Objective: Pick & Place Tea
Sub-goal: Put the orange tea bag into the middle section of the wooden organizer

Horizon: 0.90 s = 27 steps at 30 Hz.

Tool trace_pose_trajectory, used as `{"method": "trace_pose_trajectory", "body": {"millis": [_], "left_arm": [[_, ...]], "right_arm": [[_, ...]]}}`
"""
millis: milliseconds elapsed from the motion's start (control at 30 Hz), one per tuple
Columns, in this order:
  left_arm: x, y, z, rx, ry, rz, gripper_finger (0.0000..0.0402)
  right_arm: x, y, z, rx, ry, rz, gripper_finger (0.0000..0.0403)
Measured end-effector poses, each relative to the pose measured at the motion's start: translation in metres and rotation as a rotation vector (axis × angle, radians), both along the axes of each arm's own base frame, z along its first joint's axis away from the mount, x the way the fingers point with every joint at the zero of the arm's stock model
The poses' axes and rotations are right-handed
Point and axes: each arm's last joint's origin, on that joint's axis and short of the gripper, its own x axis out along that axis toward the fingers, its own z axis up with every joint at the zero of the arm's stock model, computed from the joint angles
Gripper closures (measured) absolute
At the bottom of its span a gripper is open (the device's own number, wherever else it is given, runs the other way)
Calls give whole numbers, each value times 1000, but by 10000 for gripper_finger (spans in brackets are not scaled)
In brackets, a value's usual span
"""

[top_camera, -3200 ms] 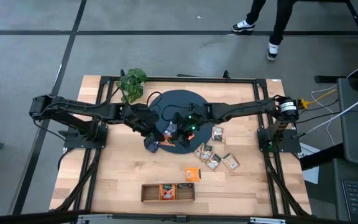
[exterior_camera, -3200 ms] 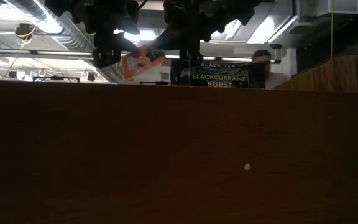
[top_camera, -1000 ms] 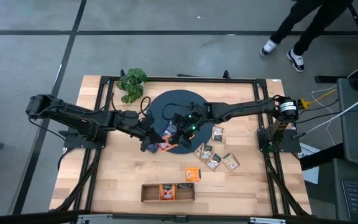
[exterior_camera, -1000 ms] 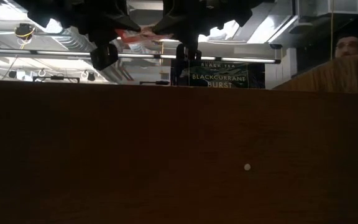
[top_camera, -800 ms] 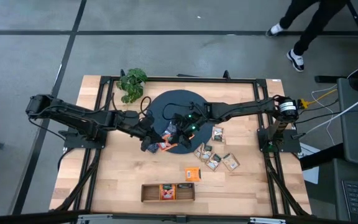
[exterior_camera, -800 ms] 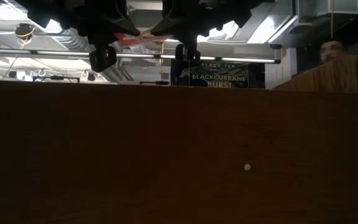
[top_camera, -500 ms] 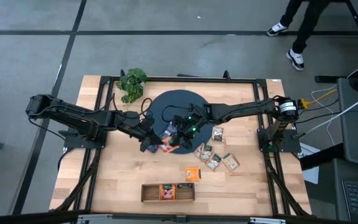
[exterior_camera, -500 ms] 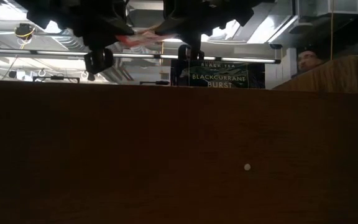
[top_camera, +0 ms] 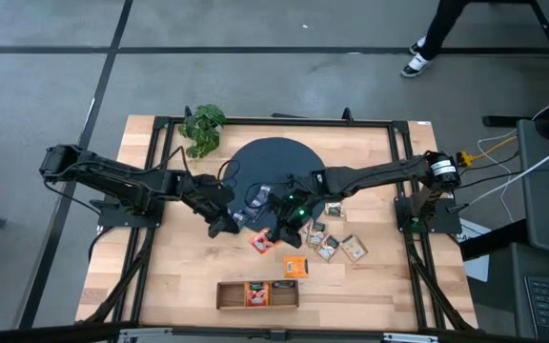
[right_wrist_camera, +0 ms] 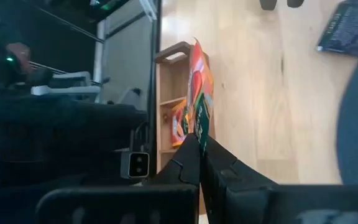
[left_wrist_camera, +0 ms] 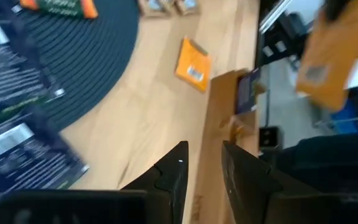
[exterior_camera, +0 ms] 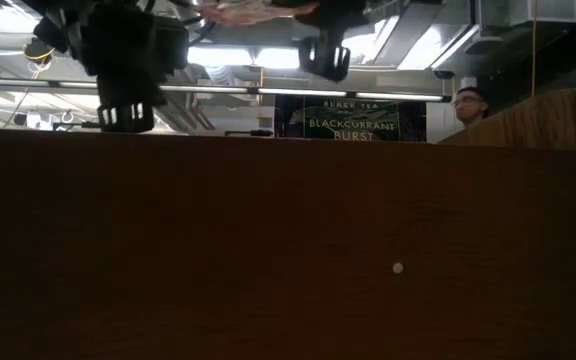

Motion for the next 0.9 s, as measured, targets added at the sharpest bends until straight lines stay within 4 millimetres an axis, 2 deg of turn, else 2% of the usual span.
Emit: {"method": "trace_pose_trajectory", "body": {"millis": [167,400,667,900], "left_arm": [[-6,0,-7,45,79,-37,309],[-16,0,-16,33,213,-70,309],[-19,-13,-17,39,222,-156,309],[-22,-24,-17,59,219,-220,309]], "right_arm": [[-1,8,25,-5,28,-21,402],[-4,25,36,46,101,-143,402],[8,59,18,135,143,-141,402],[19,92,-8,176,175,-12,402]]}}
